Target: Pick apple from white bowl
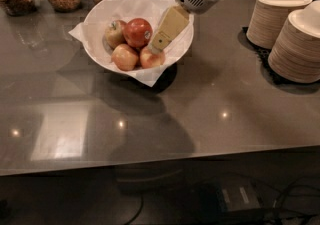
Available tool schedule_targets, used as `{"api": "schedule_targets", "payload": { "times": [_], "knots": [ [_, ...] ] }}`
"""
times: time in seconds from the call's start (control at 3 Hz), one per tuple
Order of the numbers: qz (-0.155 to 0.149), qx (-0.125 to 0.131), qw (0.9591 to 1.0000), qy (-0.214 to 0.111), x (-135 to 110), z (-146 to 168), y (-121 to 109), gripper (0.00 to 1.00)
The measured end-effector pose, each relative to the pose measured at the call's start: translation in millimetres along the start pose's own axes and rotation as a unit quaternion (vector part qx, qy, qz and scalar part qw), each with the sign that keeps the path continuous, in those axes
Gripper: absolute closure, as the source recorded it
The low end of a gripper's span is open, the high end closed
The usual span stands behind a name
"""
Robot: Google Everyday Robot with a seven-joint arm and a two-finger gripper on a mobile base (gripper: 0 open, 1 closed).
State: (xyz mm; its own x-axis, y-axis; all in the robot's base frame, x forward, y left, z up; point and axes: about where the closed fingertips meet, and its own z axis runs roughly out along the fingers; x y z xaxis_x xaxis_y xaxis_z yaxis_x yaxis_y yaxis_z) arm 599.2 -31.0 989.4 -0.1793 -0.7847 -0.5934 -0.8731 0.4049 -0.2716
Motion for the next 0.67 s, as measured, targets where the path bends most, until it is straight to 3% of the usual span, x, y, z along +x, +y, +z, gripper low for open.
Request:
{"api": "schedule_targets", "payload": {
  "times": [0.67],
  "knots": [
    [-0.014, 0.0, 0.9967, -0.08, -31.4, 40.0, 9.5, 0.0]
  ]
}}
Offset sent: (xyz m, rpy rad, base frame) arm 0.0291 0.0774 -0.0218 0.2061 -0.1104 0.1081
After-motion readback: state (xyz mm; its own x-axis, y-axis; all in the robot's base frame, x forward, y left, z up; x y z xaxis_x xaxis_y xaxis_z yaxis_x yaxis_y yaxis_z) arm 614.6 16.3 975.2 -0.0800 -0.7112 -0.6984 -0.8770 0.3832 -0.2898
